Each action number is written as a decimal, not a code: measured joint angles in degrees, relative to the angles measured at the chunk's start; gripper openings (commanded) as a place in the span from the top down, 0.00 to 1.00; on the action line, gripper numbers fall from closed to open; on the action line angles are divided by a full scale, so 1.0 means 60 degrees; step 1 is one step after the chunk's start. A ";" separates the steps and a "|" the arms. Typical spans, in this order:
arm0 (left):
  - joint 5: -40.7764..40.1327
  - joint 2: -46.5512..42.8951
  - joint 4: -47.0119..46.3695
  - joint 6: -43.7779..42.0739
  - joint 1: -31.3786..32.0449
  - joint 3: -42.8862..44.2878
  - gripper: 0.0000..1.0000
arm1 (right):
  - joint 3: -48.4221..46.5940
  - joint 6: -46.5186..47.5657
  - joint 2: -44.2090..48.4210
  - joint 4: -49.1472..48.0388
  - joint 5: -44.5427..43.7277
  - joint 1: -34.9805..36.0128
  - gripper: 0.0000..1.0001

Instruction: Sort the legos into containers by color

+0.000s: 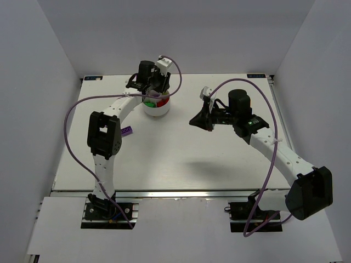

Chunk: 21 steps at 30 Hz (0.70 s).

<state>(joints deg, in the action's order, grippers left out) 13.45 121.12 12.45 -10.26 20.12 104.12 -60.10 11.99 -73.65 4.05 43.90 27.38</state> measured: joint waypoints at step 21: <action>-0.1657 0.1559 0.1916 -0.0703 0.0066 0.2164 0.89 | 0.0000 0.0004 -0.0004 -0.0011 0.0000 -0.0069 0.86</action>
<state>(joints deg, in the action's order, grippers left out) 3.51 130.47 23.94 -14.48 20.51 117.10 -60.10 12.01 -73.67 3.99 43.90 26.96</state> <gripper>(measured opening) 0.462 0.135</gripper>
